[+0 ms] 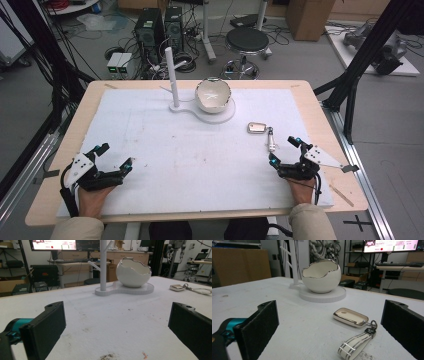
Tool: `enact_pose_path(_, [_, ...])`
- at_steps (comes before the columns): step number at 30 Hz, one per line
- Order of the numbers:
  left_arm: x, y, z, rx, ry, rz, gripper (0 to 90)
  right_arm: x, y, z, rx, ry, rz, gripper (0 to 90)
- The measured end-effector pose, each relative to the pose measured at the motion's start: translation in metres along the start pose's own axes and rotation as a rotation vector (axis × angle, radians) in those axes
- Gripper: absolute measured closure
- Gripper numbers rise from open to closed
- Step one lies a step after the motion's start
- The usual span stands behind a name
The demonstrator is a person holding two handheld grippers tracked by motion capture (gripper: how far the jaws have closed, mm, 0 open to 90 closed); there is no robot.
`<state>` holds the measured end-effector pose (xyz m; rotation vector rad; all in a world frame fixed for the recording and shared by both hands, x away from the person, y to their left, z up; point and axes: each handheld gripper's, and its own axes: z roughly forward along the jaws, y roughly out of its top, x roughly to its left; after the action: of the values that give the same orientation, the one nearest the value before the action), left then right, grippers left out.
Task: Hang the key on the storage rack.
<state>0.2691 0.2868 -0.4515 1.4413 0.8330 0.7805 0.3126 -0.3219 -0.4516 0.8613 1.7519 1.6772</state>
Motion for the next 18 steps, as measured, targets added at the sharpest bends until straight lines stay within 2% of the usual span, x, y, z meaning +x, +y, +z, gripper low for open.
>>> enact_pose_path(9, [-0.0009, 0.0001, 0.0006, 0.003, -0.002, 0.001, 1.7, -0.0001, 0.0001, 0.0001, 0.004, -0.005, -0.003, 0.6])
enact_pose_path(14, [-0.0005, 0.0002, 0.0006, 0.009, -0.001, 0.005, 1.7, -0.0020, 0.0007, 0.0008, 0.004, -0.013, 0.019, 0.6])
enact_pose_path(15, [-0.0004, 0.0002, 0.0009, 0.008, 0.000, 0.000, 1.7, -0.0012, 0.0009, 0.0004, 0.007, -0.025, 0.029, 0.6])
enact_pose_path(16, [-0.0001, 0.0003, 0.0011, 0.010, -0.001, 0.000, 1.7, -0.0013, 0.0013, 0.0004, 0.009, -0.049, 0.016, 0.5])
enact_pose_path(18, [-0.0002, 0.0004, 0.0013, 0.011, -0.001, -0.001, 1.7, -0.0020, 0.0025, 0.0011, 0.025, -0.059, 0.030, 0.5])
